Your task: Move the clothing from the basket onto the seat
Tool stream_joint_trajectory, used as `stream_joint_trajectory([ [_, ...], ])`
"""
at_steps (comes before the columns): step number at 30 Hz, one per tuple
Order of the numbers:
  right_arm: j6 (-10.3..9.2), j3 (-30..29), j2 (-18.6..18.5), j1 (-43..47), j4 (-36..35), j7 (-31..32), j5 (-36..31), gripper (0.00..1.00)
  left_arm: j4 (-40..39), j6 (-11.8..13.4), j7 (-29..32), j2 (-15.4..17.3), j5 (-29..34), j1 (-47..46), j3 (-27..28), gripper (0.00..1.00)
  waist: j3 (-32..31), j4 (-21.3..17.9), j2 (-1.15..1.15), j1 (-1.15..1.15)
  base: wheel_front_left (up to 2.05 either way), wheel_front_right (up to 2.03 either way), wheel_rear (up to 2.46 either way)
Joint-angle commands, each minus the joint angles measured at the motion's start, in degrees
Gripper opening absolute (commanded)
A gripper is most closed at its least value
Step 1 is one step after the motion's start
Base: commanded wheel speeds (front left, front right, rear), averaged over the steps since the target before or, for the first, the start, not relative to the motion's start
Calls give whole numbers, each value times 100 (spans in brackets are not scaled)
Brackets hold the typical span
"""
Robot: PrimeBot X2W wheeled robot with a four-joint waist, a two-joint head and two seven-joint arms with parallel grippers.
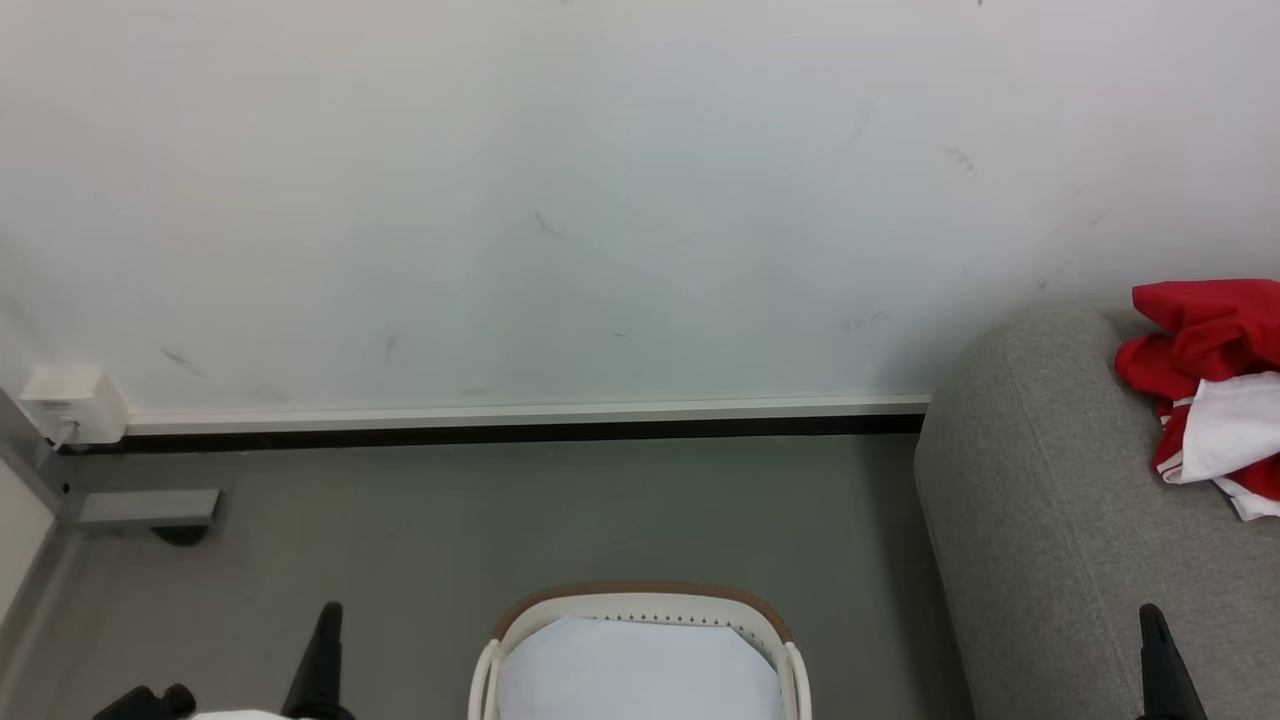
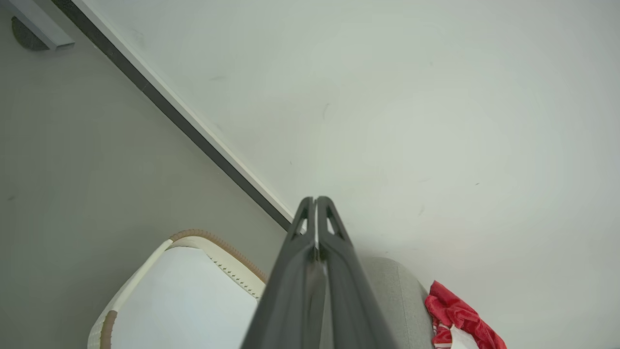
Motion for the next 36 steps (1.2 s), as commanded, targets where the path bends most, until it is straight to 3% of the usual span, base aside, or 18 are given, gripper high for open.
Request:
stream_joint_trajectory([
  [1, -7, -19, -63, -146, -34, 43, 187, 0, -50, -38, 51, -5, -168, -124, 70, 0, 5, 1, 0, 0, 0, 0, 0],
  [36, -11, -89, -75, -510, 51, 564, 2177, 0, -13, -296, 573, -176, -2046, -390, 419, 0, 114, 26, 0, 0, 0, 0, 0],
])
